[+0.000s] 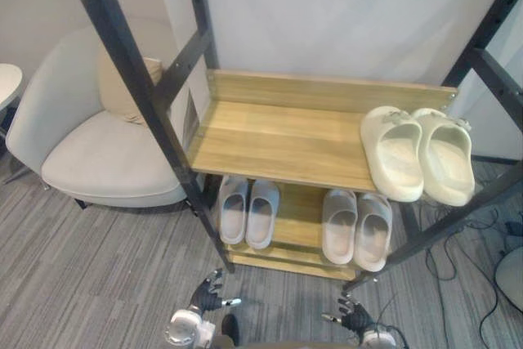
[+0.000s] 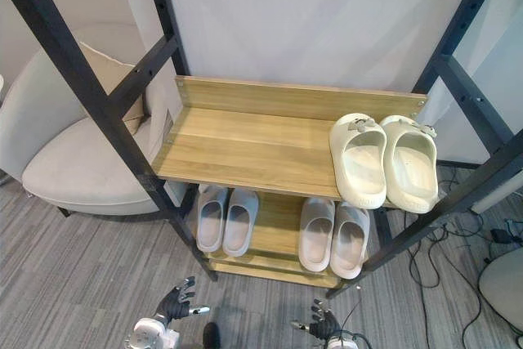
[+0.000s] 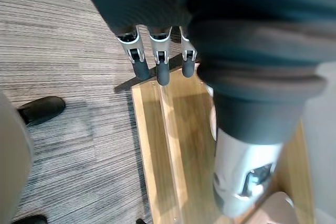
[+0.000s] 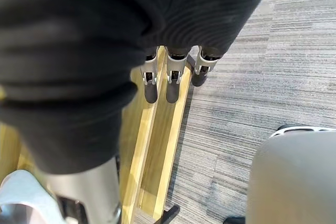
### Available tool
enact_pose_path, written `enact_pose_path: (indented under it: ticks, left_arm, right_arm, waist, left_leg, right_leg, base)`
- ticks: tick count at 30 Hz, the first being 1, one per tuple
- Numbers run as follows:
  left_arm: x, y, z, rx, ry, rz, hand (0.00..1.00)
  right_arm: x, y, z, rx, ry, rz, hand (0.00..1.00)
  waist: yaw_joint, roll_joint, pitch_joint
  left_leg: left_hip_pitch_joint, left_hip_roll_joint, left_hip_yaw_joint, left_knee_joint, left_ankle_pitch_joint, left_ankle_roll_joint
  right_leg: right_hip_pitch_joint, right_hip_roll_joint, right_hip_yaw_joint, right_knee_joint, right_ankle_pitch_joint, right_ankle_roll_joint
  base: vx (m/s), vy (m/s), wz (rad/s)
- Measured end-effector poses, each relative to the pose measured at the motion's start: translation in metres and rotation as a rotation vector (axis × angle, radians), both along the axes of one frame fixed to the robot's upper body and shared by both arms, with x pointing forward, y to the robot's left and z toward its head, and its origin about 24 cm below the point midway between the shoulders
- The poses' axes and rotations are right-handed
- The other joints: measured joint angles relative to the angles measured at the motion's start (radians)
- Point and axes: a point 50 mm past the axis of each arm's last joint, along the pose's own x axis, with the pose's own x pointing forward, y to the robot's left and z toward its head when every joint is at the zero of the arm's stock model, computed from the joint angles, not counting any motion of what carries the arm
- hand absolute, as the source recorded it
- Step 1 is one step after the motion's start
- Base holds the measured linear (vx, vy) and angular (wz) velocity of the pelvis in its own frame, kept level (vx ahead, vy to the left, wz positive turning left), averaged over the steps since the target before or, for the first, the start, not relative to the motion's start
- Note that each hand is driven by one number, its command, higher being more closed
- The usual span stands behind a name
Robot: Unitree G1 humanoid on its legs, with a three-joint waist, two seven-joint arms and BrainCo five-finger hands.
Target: Organize the slippers on the shoe rack
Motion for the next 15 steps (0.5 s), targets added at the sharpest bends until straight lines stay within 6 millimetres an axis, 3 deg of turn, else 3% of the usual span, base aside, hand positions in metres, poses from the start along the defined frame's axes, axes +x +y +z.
enact_pose_path:
  ticks: [7, 11, 12, 13, 14, 15]
  left_arm:
    - [-0.011, 0.006, -0.010, 0.056, 0.056, 0.051, 0.00]
    - [-0.002, 0.005, -0.010, 0.052, 0.044, 0.086, 0.00]
    - [0.007, 0.003, -0.007, 0.054, 0.018, 0.087, 0.00]
    - [0.015, -0.001, -0.003, 0.048, -0.009, 0.083, 0.00]
    - [0.022, -0.009, -0.001, 0.029, -0.026, 0.083, 0.00]
    - [0.029, -0.009, 0.002, 0.038, -0.048, 0.073, 0.00]
  right_arm:
    - [0.004, 0.004, 0.000, 0.004, -0.010, -0.011, 0.00]
    - [0.012, 0.003, 0.002, -0.006, -0.023, -0.006, 0.00]
    - [0.021, 0.003, 0.004, -0.016, -0.044, -0.006, 0.00]
    - [0.028, 0.002, 0.006, -0.023, -0.057, -0.005, 0.00]
    - [0.040, -0.003, 0.011, -0.042, -0.088, -0.001, 0.00]
    - [0.045, -0.003, 0.014, -0.044, -0.109, -0.009, 0.00]
  waist:
    - [0.003, -0.005, -0.004]
    - [0.013, 0.010, -0.003]
    - [0.012, 0.020, -0.001]
    - [0.013, 0.039, 0.010]
    - [0.016, 0.085, 0.040]
    - [0.008, 0.070, 0.051]
  left_leg:
    - [-0.004, -0.001, -0.004, 0.000, 0.000, 0.000]
    - [-0.093, -0.003, -0.056, 0.016, 0.035, 0.005]
    - [-0.192, -0.001, -0.071, 0.075, 0.061, 0.011]
    - [-0.268, 0.003, -0.067, 0.122, 0.106, 0.050]
    - [-0.288, 0.025, -0.056, 0.112, 0.164, 0.073]
    - [-0.292, 0.015, -0.016, 0.166, 0.097, 0.077]
  right_leg:
    - [-0.001, 0.004, -0.002, 0.003, 0.000, 0.000]
    - [-0.061, 0.013, -0.056, 0.022, 0.003, -0.003]
    - [-0.116, 0.020, -0.090, 0.053, 0.010, -0.015]
    - [-0.174, 0.033, -0.112, 0.105, 0.035, -0.050]
    - [-0.240, 0.059, -0.131, 0.174, 0.036, -0.073]
    - [-0.248, 0.045, -0.134, 0.057, 0.125, -0.126]
  base:
    - [0.00, 0.000, 0.02]
    - [-0.03, -0.010, 0.49]
    - [-0.12, -0.001, 1.04]
    - [-0.17, 0.006, 1.14]
    - [-0.31, 0.060, 1.26]
    - [-0.29, 0.019, 1.17]
